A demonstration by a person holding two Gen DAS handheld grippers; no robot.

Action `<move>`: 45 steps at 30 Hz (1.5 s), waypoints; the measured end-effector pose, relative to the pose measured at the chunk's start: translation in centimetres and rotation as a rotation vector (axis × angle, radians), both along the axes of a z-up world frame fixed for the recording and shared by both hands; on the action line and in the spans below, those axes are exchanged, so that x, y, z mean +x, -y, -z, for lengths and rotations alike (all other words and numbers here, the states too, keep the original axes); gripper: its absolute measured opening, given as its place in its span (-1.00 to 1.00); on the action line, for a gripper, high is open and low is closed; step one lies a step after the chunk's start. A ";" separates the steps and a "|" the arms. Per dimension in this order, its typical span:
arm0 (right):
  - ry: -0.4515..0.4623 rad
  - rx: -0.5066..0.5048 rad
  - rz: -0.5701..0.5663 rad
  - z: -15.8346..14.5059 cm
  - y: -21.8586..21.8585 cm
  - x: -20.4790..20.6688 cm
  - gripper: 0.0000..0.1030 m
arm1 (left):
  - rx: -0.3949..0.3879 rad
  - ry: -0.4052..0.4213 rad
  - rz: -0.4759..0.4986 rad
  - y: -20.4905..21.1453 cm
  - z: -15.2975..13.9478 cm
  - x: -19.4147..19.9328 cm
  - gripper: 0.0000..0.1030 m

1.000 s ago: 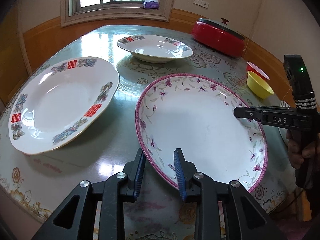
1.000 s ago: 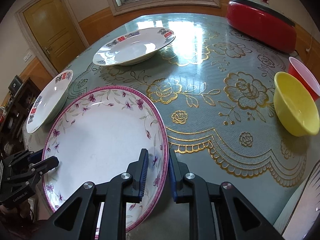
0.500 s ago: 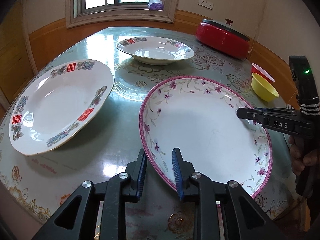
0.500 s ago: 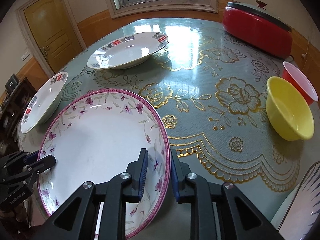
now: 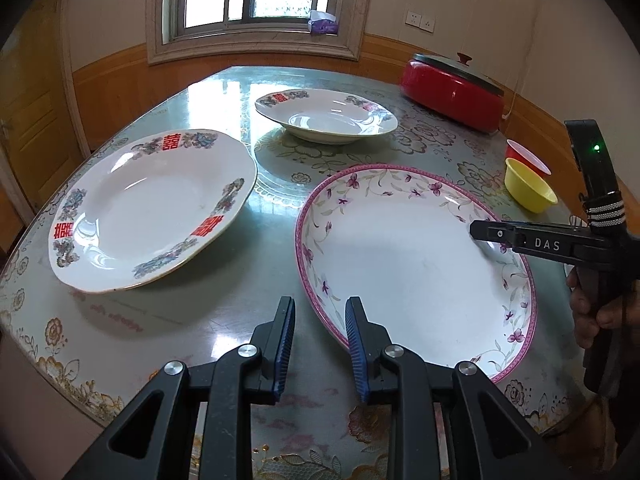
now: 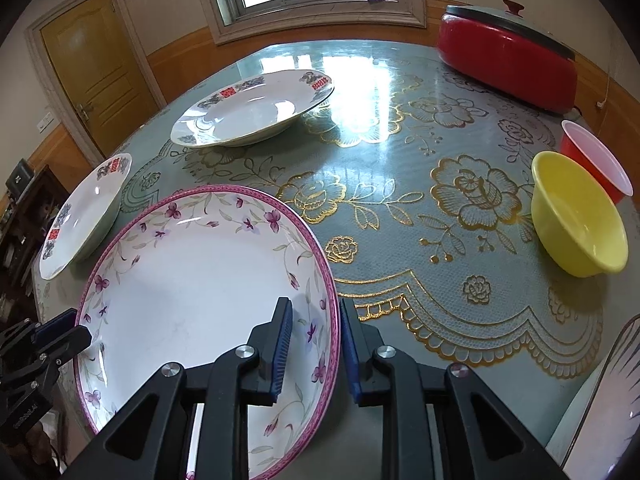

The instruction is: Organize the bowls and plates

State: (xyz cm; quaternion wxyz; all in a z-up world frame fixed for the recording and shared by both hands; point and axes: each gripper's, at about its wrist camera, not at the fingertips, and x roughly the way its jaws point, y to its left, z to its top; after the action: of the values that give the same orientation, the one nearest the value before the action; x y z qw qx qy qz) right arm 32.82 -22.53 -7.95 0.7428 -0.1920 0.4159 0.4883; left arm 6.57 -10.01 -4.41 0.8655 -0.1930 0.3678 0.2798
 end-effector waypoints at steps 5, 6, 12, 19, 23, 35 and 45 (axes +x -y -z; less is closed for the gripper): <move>0.037 -0.019 0.028 0.1 -0.3 -0.8 -0.43 | 0.021 0.016 0.035 -0.3 -0.7 -0.4 -0.49; 0.026 -0.019 0.042 0.1 -0.3 -0.7 -0.42 | 0.028 0.021 0.043 -0.4 -1.0 -0.5 -0.49; 0.042 -0.036 0.130 0.0 -0.1 -1.2 -0.37 | 0.018 0.030 0.090 -1.2 -1.2 -1.1 -0.49; 0.132 0.005 0.242 -1.7 0.4 -2.1 -0.27 | 0.050 0.068 0.156 -1.6 -2.5 -1.9 -0.39; 0.147 0.041 0.267 -2.6 0.6 -3.2 -0.27 | 0.065 0.077 0.180 -1.9 -2.8 -2.4 -0.39; 0.073 0.116 0.212 -3.5 -0.9 -7.5 -0.27 | 0.079 0.079 0.224 -3.5 -3.9 -3.1 -0.10; -0.002 0.169 0.160 -3.9 -2.9 -10.2 -0.27 | 0.017 0.133 0.164 -7.6 -5.4 -4.5 0.05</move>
State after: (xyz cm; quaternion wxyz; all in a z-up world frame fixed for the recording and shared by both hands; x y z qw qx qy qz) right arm 22.67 -19.68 -4.07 0.7925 -0.0945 0.3879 0.4610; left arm 2.04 -2.39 0.94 0.9097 -0.1731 0.3216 0.1978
